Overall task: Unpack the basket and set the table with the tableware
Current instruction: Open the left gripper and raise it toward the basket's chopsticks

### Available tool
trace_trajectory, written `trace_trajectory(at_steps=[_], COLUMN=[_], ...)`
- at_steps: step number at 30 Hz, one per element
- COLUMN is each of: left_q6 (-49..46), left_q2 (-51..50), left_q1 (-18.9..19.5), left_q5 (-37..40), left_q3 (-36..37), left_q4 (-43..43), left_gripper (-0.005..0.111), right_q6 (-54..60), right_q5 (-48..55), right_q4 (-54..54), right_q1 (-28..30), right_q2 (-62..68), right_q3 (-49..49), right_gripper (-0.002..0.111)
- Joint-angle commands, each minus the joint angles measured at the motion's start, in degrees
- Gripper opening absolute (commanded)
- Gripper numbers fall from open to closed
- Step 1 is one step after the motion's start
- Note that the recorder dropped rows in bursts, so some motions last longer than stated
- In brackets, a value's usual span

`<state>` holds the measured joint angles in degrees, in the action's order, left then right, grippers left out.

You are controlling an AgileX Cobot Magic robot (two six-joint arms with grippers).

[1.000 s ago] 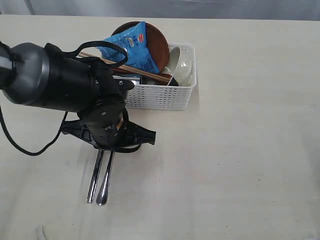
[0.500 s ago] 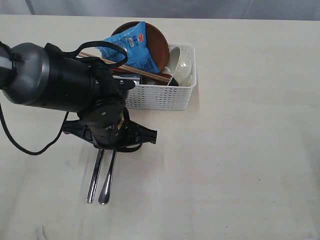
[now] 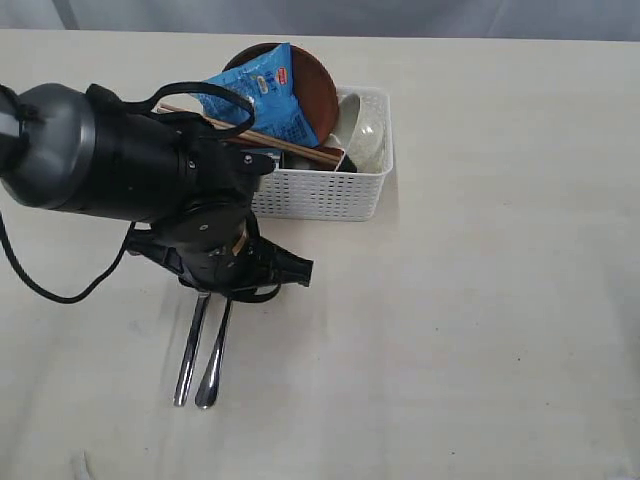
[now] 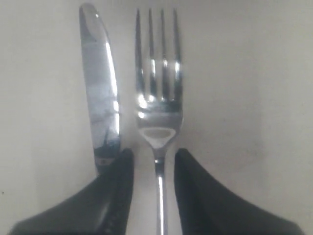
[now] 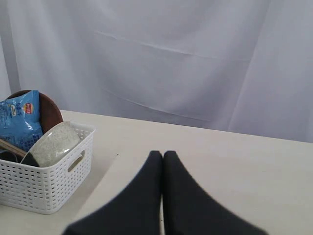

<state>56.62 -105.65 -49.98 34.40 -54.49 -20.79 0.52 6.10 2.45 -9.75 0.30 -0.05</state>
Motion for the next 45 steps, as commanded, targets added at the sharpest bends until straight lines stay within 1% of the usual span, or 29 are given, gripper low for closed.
trace_trajectory(at_steps=[1, 4, 6, 7, 8, 9, 11, 12, 14, 17, 21, 26, 27, 29, 30, 34, 36, 38, 41, 45], left_q6=[-0.47, 0.28, 1.13, -0.37, -4.01, -9.46, -21.41, -27.63, -31.01, -33.59, -36.43, -37.95, -40.53, -49.40, -56.05, -69.52, -74.66, -78.58, -86.97, -90.52], left_q2=[4.52, 9.37, 12.64, 14.46, 15.40, 15.86, 16.08, 16.08, 16.08, 15.64, 13.32, 9.72, 9.14, 7.96, 7.39, 6.38, 6.29, 6.29, 6.29, 6.29], left_q1=[0.11, 0.21, 3.07, 6.17, 9.01, 11.92, 18.03, 20.36, 22.52, 24.97, 25.36, 25.36, 25.36, 25.36, 25.36, 25.36, 25.36, 25.36, 25.36, 25.36], left_q5=[-0.04, 0.59, 0.59, 0.59, 0.48, 0.48, -0.09, -0.77, -1.31, -1.58, -2.97, -7.98, -9.27, -11.65, -12.34, -13.20, -13.86, -14.88, -15.00, -14.65], left_q3=[0.08, 0.08, -0.30, -0.90, -1.88, -3.24, -6.41, -7.49, -8.40, -8.87, -8.87, -8.87, -8.87, -8.87, -8.87, -8.87, -8.87, -8.87, -8.87, -8.87], left_q4=[-5.52, -11.63, -10.81, -8.45, -4.75, 0.46, 15.79, 21.32, 24.26, 24.26, 24.06, 24.06, 24.06, 24.06, 24.06, 22.58, 21.26, 21.24, 21.24, 21.24], left_gripper=[0.028, 0.028, 0.028, 0.029, 0.030, 0.033, 0.044, 0.050, 0.054, 0.054, 0.054, 0.054, 0.054, 0.054, 0.054, 0.054, 0.054, 0.054, 0.054, 0.054], right_q6=[0.16, 0.16, 0.16, 0.16, 0.16, 0.16, 0.16, 0.16, 0.16, 0.16, 0.16, 0.16, 0.16, 0.16, 0.16, 0.16, 0.16, 0.16, 0.16, 0.16], right_q5=[-0.58, -0.58, -0.58, -0.58, -0.58, -0.58, -0.58, -0.58, -0.58, -0.58, -0.72, -1.07, -1.19, -1.19, -1.19, -1.29, -1.29, -1.29, -1.29, -1.29], right_q4=[-0.03, -0.03, -0.03, -0.03, -0.03, -0.03, -0.03, -0.03, -0.03, -0.03, -0.03, -0.03, -0.03, -0.03, -0.03, -0.03, -0.03, -0.03, -0.03, -0.03], right_q1=[0.33, 0.33, 0.33, 0.33, 0.33, 0.33, 0.33, 0.33, 0.33, 0.33, 0.33, 0.33, 0.33, 0.33, 0.33, 0.33, 0.33, 0.33, 0.33, 0.33], right_q2=[-0.30, -0.30, -0.30, -0.30, -0.30, -0.30, -0.30, -0.30, -0.30, -0.30, -0.30, -0.30, -0.30, -0.30, -0.30, -0.30, -0.30, -0.30, -0.30, -0.30], right_q3=[0.05, 0.05, 0.05, 0.05, 0.05, 0.05, 0.05, 0.05, 0.05, 0.05, 0.05, 0.05, 0.05, 0.05, 0.05, 0.05, 0.05, 0.05, 0.05, 0.05], right_gripper=[0.000, 0.000, 0.000, 0.000, 0.000, 0.000, 0.000, 0.000, 0.000, 0.000, 0.000, 0.000, 0.000, 0.000, 0.000, 0.000, 0.000, 0.000, 0.000, 0.000])
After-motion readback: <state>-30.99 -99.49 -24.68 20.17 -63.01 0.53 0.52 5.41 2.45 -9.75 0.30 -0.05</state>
